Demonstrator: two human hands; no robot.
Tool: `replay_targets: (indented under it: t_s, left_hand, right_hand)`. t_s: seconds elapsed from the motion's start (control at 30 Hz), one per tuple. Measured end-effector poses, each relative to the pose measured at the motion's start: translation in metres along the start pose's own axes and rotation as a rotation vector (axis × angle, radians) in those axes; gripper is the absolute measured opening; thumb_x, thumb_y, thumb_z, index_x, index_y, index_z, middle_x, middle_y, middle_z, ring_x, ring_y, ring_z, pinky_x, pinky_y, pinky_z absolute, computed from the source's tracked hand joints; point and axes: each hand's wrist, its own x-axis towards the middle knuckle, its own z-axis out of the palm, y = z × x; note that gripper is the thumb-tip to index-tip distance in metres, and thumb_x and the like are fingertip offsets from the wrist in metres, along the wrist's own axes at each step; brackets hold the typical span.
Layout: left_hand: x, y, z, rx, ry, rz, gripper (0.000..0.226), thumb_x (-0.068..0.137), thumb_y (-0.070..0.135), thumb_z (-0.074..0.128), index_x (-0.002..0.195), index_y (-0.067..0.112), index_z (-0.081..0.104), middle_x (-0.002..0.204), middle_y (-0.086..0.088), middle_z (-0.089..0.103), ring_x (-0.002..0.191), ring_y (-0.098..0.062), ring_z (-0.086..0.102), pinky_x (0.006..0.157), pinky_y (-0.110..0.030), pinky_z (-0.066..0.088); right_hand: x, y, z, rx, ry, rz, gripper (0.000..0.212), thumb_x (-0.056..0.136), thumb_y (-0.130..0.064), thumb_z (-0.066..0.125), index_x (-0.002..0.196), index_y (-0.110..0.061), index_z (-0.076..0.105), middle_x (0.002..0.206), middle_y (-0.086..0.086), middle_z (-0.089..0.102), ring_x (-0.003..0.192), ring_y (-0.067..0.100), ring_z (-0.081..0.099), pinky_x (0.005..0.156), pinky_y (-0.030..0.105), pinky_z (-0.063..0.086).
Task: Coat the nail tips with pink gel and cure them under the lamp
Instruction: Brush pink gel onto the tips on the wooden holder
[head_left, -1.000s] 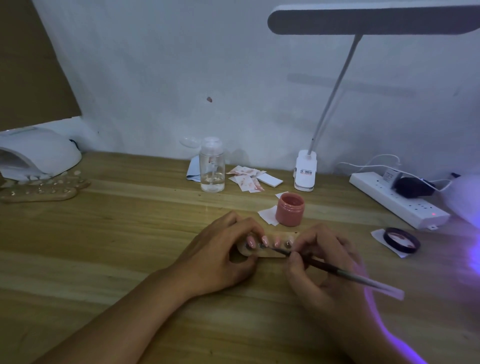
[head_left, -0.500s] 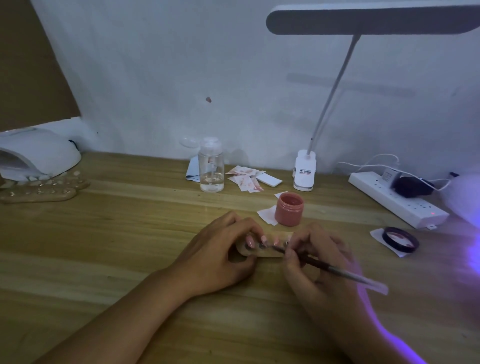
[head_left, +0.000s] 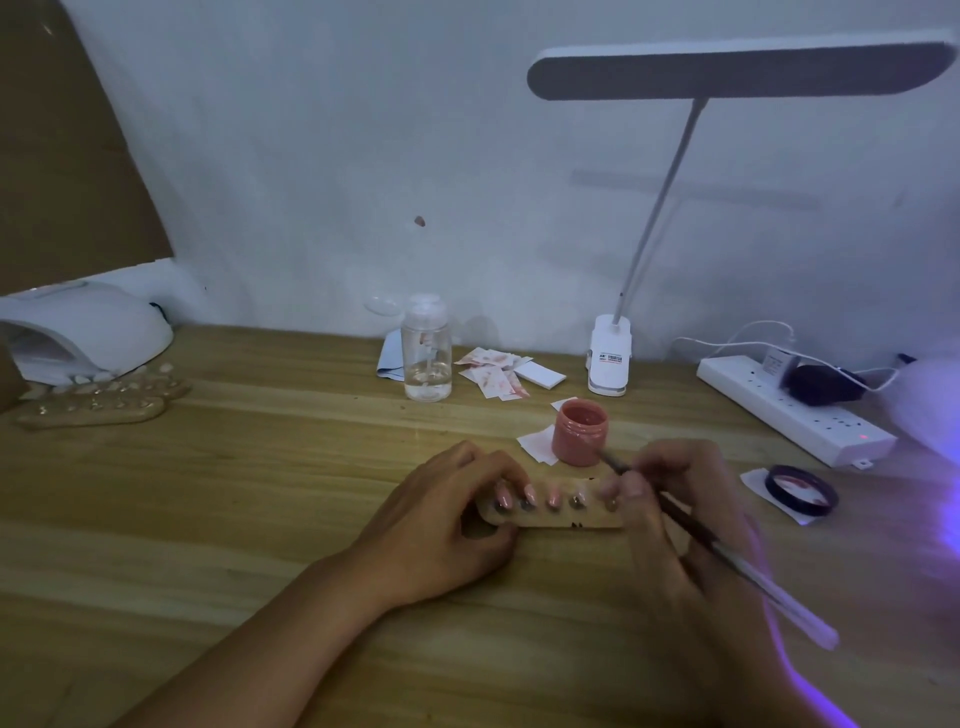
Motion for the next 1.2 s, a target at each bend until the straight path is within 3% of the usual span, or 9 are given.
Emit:
replay_targets:
  t_s: [0.13,0.2,0.37,0.47,0.63,0.83,1.2]
  left_hand:
    - [0.001,0.000,0.001,-0.007,0.009,-0.012,0.030,0.077,0.027,0.068,0.103,0.040,0.059,0.095,0.019,0.054,0.096,-0.001,0.055,0.076,-0.011,0.039]
    - [0.001,-0.001,0.001,-0.023,0.026,-0.018,0.031,0.075,0.026,0.067,0.101,0.040,0.057,0.095,0.018,0.057,0.095,-0.003,0.056,0.076,-0.014,0.041]
    - [0.002,-0.002,0.001,-0.060,0.043,-0.120,0.044,0.073,0.037,0.071,0.109,0.046,0.046,0.107,0.023,0.058,0.102,0.001,0.057,0.086,-0.027,0.051]
    - [0.002,-0.001,0.001,-0.043,0.052,-0.139,0.051,0.071,0.042,0.073,0.111,0.049,0.042,0.110,0.025,0.056,0.103,0.004,0.056,0.088,-0.024,0.050]
    - [0.002,-0.001,0.000,-0.027,0.081,-0.168,0.053,0.070,0.041,0.076,0.112,0.047,0.043,0.111,0.023,0.060,0.106,0.004,0.055,0.090,-0.022,0.046]
    - [0.001,0.000,0.000,-0.049,0.079,-0.202,0.052,0.072,0.036,0.077,0.109,0.046,0.042,0.111,0.025,0.065,0.101,0.004,0.059,0.086,-0.020,0.047]
    - [0.003,-0.003,0.001,-0.039,0.075,-0.254,0.049,0.072,0.033,0.078,0.108,0.043,0.046,0.111,0.020,0.067,0.099,0.006,0.061,0.081,-0.009,0.041]
  right_hand:
    - [0.007,0.011,-0.002,-0.078,0.021,-0.001,0.015,0.097,-0.040,0.041,0.108,-0.041,0.052,0.093,-0.024,0.068,0.079,0.004,0.063,0.071,0.033,0.050]
    - [0.005,0.019,-0.006,-0.156,-0.020,0.034,0.013,0.093,-0.027,0.048,0.100,-0.038,0.051,0.091,-0.019,0.064,0.080,0.006,0.060,0.069,0.037,0.050]
    - [0.003,0.025,-0.008,-0.127,-0.212,0.209,0.039,0.077,0.001,0.070,0.099,-0.022,0.049,0.085,-0.011,0.061,0.079,0.010,0.060,0.072,0.043,0.052]
    - [0.005,0.022,-0.005,-0.157,-0.284,0.205,0.036,0.079,-0.002,0.070,0.098,-0.022,0.047,0.082,-0.008,0.062,0.076,0.013,0.060,0.070,0.042,0.052]
    - [0.004,0.025,-0.003,-0.200,-0.247,0.255,0.033,0.084,-0.011,0.069,0.098,-0.028,0.045,0.081,-0.011,0.064,0.072,0.002,0.060,0.067,0.034,0.053]
    - [0.005,0.025,-0.003,-0.175,-0.216,0.327,0.034,0.084,-0.011,0.069,0.096,-0.031,0.044,0.076,-0.013,0.063,0.070,0.002,0.062,0.069,0.038,0.056]
    - [0.007,0.021,-0.002,-0.151,-0.265,0.260,0.035,0.081,-0.001,0.068,0.096,-0.024,0.045,0.078,-0.009,0.060,0.075,0.005,0.059,0.069,0.039,0.052]
